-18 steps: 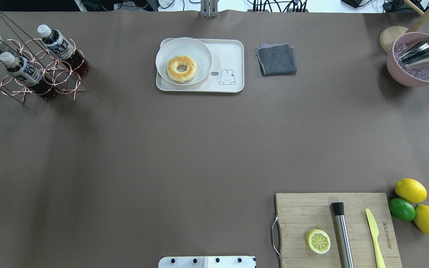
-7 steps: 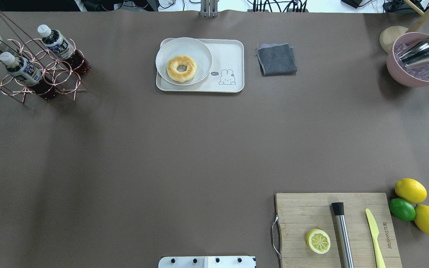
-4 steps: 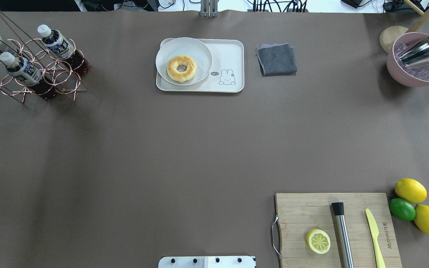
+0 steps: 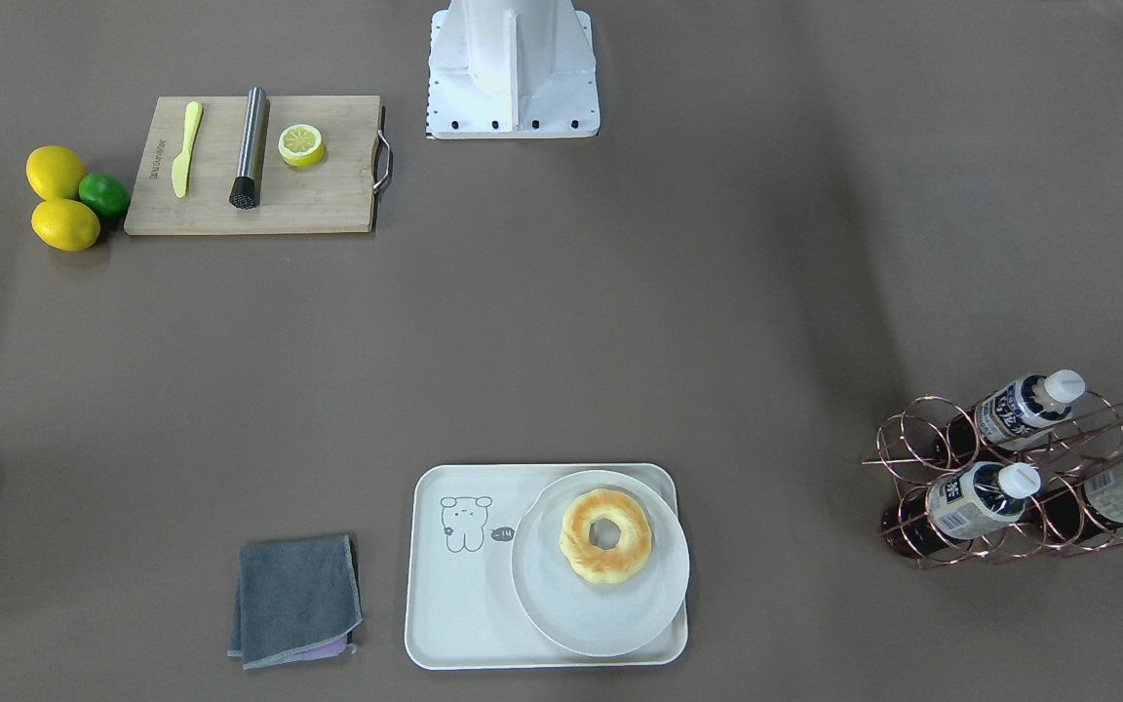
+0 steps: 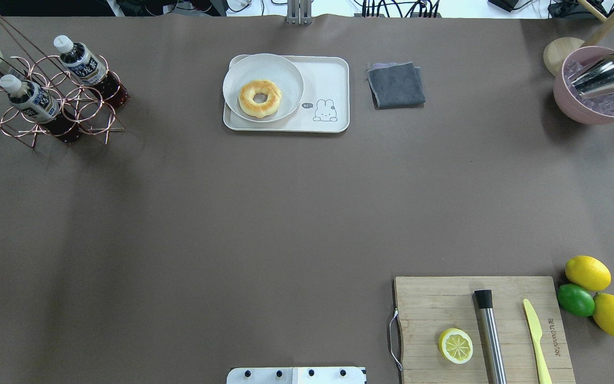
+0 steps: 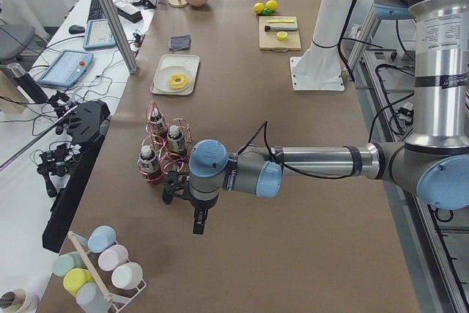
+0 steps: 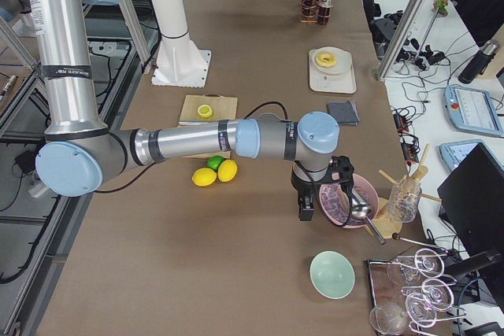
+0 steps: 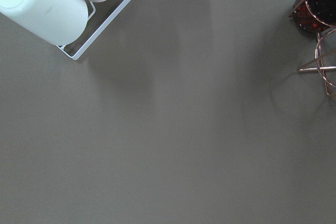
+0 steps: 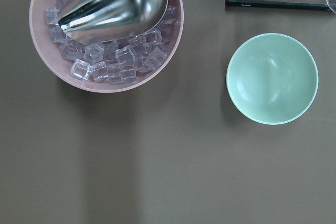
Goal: Place tea on tray
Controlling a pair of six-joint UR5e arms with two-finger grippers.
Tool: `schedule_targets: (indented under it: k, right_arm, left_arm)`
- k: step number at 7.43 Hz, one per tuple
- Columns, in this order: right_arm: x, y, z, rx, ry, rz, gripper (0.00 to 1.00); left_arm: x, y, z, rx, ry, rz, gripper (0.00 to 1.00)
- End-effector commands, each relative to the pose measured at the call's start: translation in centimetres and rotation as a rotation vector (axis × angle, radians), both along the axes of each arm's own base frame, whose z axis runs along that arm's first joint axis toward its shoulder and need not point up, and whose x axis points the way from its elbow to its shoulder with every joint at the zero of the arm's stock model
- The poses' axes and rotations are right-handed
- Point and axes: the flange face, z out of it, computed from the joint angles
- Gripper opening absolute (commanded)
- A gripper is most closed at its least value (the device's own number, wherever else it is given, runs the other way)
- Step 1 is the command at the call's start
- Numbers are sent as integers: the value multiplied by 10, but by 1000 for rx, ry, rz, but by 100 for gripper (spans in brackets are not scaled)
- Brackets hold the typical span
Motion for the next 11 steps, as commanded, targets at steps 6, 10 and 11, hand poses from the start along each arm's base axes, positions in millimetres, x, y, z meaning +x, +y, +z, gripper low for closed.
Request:
schedule_targets:
  k: [6,10,11]
  right_arm:
    - [0,0,-1,3,0,0,100]
    - [0,0,-1,3,3,0,100]
    - [0,0,-3,6,3,0,100]
  left_arm:
    - [0,0,0,1,-5,-1,98]
    - [1,-5,-8,15,2,1,98]
    - [17,-7,-9,23,2,31,98]
